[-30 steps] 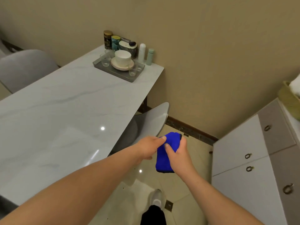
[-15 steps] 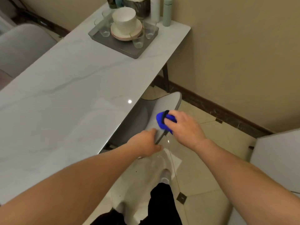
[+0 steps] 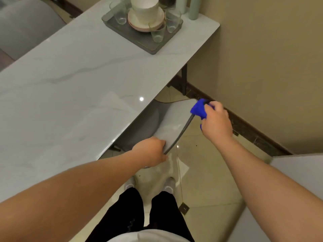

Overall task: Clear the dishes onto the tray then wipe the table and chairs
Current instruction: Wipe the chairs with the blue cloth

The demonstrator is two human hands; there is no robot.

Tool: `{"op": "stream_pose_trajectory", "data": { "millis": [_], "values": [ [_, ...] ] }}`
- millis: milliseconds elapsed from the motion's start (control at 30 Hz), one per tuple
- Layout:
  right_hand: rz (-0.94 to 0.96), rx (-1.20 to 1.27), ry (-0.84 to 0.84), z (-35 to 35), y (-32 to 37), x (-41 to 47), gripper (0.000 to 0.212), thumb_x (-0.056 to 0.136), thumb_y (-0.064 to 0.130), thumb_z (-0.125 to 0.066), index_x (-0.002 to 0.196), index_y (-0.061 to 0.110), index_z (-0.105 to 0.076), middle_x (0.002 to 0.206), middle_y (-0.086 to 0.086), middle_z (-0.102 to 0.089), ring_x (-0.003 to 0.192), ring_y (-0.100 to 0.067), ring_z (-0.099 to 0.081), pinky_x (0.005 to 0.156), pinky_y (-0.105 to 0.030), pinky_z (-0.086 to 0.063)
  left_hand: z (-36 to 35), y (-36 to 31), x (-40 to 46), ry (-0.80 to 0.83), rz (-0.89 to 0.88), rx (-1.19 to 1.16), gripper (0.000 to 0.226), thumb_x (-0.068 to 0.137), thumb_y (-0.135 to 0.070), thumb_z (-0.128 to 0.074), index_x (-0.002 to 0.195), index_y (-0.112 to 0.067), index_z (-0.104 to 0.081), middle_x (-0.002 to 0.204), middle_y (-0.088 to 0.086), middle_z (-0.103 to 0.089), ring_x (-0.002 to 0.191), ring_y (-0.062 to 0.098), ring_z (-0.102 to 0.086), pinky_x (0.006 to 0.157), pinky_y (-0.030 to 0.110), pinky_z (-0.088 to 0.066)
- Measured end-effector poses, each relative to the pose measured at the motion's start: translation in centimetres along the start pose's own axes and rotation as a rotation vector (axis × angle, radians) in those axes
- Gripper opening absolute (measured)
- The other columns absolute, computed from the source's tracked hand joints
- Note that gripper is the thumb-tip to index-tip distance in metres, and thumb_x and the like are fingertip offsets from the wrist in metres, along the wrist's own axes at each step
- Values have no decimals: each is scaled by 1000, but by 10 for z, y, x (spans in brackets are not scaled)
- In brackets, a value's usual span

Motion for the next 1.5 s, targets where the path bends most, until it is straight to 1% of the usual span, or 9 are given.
{"op": "stream_pose_trajectory", "data": {
  "millis": [100, 167, 300, 367, 567, 767, 1000, 1267, 1500],
  "values": [
    [-151, -25, -29, 20, 18, 13, 34, 88, 14, -58, 122, 16, -59, 142, -7, -44, 116, -35, -50, 92, -44, -48, -10, 6, -7, -19, 17, -53, 48, 85, -49, -64, 118, -18, -49, 119, 7, -50, 104, 30, -56, 85, 43, -51],
    [208, -251, 60, 3, 87, -8, 36, 87, 20, -60, 123, 20, -60, 138, -6, -49, 112, -33, -50, 91, -44, -46, -19, 13, -12, 9, 53, -57, 58, 82, -50, -67, 125, -16, -48, 122, 8, -51, 112, 32, -55, 87, 42, -50],
    [769, -383, 679, -72, 175, -75, 34, 89, 23, -56, 119, 35, -67, 130, 3, -54, 109, -28, -49, 91, -42, -46, -35, 33, -20, 130, 59, 8, 40, 88, -45, -62, 112, -13, -62, 104, 6, -62, 94, 26, -62, 83, 37, -55],
    [740, -533, 774, -82, 168, -45, 36, 91, 17, -55, 121, 33, -67, 130, -1, -52, 107, -29, -49, 91, -43, -48, -41, 45, -21, 120, 56, -19, 40, 90, -49, -58, 110, -15, -63, 100, 5, -60, 94, 26, -62, 82, 36, -55],
    [249, -951, 466, -68, 115, 59, 29, 87, 27, -64, 116, 23, -66, 108, -7, -48, 108, -34, -46, 88, -44, -41, -54, 59, -14, 49, 14, -89, 48, 88, -62, -55, 108, -19, -65, 97, 3, -58, 86, 26, -56, 75, 34, -52],
    [564, -315, 1216, -183, 197, -83, 39, 88, 4, -56, 119, 21, -72, 122, -10, -66, 106, -31, -63, 96, -45, -50, -61, 63, -17, -19, -101, -62, 49, 90, -63, -53, 106, -19, -67, 97, 2, -62, 95, 26, -63, 73, 35, -49],
    [215, -955, 520, -131, 119, 65, 35, 94, 19, -54, 128, 12, -60, 124, -14, -49, 113, -38, -49, 92, -44, -44, -90, 123, -12, 86, 26, -237, 40, 95, -49, -51, 119, -19, -61, 115, 7, -60, 104, 28, -62, 82, 36, -52],
    [694, -681, 1134, -259, 196, -49, 53, 94, 19, -53, 145, 33, -51, 146, -10, -40, 126, -37, -48, 109, -43, -42, -132, 135, 8, 267, 496, -1296, 21, 103, -17, -44, 87, -11, -55, 97, 14, -70, 85, 29, -73, 85, 47, -61],
    [240, -1072, 614, -219, 120, 93, 46, 94, 18, -52, 140, 19, -51, 133, -15, -43, 122, -42, -46, 97, -46, -45, -161, 169, 37, 313, 703, -1436, 25, 96, -22, -51, 108, -5, -64, 94, 14, -73, 69, 26, -70, 68, 31, -57]
  ]
}}
Point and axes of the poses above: each hand's wrist, its own x-axis towards the middle knuckle, its own z-axis out of the back of the hand, y = z × x, the point moved 8 cm from there along x, towards the middle knuckle
